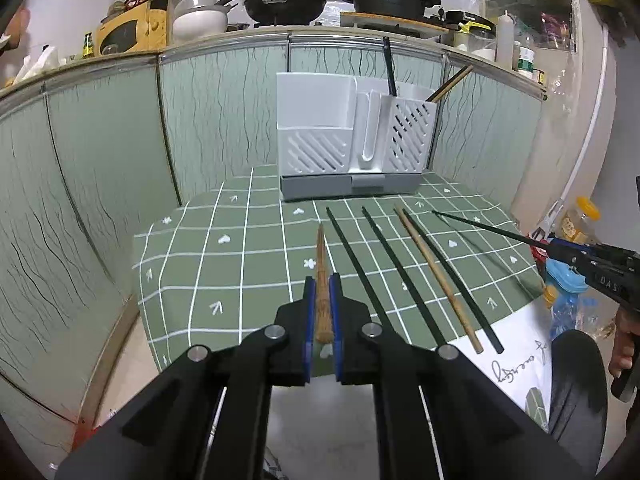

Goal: Organize utensils
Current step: 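Lift both held chopsticks and carry them above the white holder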

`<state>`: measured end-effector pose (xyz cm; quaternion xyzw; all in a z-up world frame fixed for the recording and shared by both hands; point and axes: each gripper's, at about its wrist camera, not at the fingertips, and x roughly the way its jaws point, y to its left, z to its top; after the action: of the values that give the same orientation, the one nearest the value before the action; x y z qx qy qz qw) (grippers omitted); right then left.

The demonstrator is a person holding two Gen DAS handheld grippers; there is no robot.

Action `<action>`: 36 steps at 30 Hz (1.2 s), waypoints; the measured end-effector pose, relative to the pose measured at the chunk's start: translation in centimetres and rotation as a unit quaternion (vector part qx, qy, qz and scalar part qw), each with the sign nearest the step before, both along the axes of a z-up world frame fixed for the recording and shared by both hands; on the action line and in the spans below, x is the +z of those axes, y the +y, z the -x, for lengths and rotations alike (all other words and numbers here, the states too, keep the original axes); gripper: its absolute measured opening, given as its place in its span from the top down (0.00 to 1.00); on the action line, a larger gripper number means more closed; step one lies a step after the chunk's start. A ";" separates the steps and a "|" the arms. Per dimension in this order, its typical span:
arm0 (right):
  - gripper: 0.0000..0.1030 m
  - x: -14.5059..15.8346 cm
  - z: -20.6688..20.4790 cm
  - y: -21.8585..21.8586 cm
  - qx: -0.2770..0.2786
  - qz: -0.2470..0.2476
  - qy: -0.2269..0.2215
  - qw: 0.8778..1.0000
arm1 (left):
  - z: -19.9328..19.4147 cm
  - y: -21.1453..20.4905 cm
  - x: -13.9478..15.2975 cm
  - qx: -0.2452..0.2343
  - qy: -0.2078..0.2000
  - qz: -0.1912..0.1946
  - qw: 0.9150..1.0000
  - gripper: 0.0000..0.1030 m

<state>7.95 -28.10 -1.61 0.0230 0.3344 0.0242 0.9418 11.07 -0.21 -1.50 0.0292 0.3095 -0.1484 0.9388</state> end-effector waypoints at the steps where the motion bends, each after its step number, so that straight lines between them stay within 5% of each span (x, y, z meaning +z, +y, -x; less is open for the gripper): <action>1: 0.94 0.5 0.1 0.0 0.002 0.002 -0.004 1.000 | 0.0 0.1 0.5 -0.001 -0.003 0.002 1.000 0.93; 16: 0.94 6.6 0.1 -0.4 0.021 0.006 -0.053 0.998 | -0.9 1.9 6.5 -0.006 -0.036 0.015 0.999 0.93; 36: 0.94 11.0 0.3 -1.4 0.029 -0.015 -0.081 0.996 | -1.0 2.1 10.3 -0.020 -0.061 0.026 0.998 0.93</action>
<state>7.63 -29.51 9.39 0.0255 0.2575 0.0587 0.9642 12.08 1.87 8.75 0.0194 0.2473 -0.1730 0.9532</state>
